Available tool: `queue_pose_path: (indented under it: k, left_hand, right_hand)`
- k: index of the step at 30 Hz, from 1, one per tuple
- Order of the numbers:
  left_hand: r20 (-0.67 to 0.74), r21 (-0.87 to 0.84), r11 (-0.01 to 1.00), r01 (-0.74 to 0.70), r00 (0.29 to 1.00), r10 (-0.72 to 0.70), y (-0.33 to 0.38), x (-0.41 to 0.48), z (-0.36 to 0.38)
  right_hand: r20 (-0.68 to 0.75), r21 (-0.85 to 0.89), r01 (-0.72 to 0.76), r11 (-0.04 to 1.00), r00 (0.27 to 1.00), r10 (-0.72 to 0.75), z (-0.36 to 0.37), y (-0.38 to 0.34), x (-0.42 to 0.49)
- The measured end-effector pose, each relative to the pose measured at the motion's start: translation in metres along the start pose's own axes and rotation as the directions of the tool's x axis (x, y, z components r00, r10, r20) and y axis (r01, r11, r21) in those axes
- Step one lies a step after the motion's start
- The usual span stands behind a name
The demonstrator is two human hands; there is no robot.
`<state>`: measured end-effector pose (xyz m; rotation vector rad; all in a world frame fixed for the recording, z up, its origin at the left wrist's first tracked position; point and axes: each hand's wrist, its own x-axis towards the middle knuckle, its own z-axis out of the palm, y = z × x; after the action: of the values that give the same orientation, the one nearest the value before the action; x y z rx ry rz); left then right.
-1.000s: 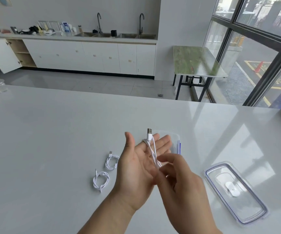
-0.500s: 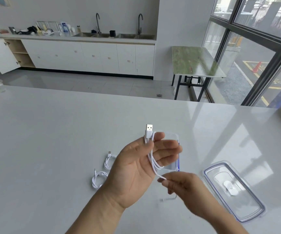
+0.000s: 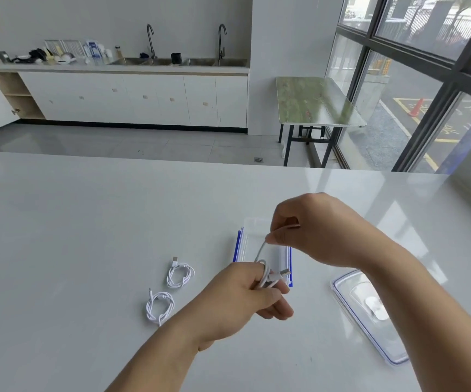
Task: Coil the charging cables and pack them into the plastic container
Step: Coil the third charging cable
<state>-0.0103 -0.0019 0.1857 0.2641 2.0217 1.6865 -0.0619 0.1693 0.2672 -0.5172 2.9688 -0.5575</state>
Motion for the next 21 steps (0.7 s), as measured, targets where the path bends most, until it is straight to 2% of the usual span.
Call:
queue_pose_path:
  k: [3,5,7,9,11,13,16,21]
  left_hand:
    - [-0.097,0.01,1.0,0.004,0.995,-0.003,-0.002,0.005,0.001]
    - [-0.12,-0.05,0.999,-0.017,0.993,0.011,-0.002,0.006,-0.002]
    - [-0.077,-0.175,0.983,-0.06,0.996,0.047,0.0,0.006,-0.005]
    - [-0.025,-0.403,0.908,-0.116,0.993,0.115,0.0,0.006,-0.007]
    - [-0.024,-0.62,0.77,-0.152,0.984,0.175,0.003,0.006,-0.007]
    - [-0.059,-0.762,0.631,-0.144,0.986,0.154,0.005,0.008,-0.007]
    - [-0.105,-0.845,0.513,-0.153,0.987,0.121,0.011,0.009,-0.004]
    - [-0.158,-0.849,0.48,-0.219,0.974,0.165,0.016,0.011,0.004]
  right_hand:
    - [-0.102,-0.092,-0.029,0.995,0.995,0.02,0.0,-0.018,-0.013]
    - [-0.186,-0.063,-0.049,0.997,0.982,0.037,0.008,-0.022,-0.023]
    - [-0.258,0.019,-0.061,0.998,0.964,0.064,0.02,-0.02,-0.033]
    - [-0.326,0.114,-0.043,0.993,0.942,0.078,0.036,-0.015,-0.042]
    - [-0.436,0.197,0.002,0.98,0.896,0.086,0.053,-0.011,-0.053]
    - [-0.51,0.27,0.055,0.961,0.855,0.094,0.068,-0.01,-0.063]
    - [-0.509,0.365,0.085,0.927,0.852,0.122,0.091,-0.011,-0.073]
    - [-0.53,0.315,0.063,0.947,0.84,0.12,0.119,-0.009,-0.076]
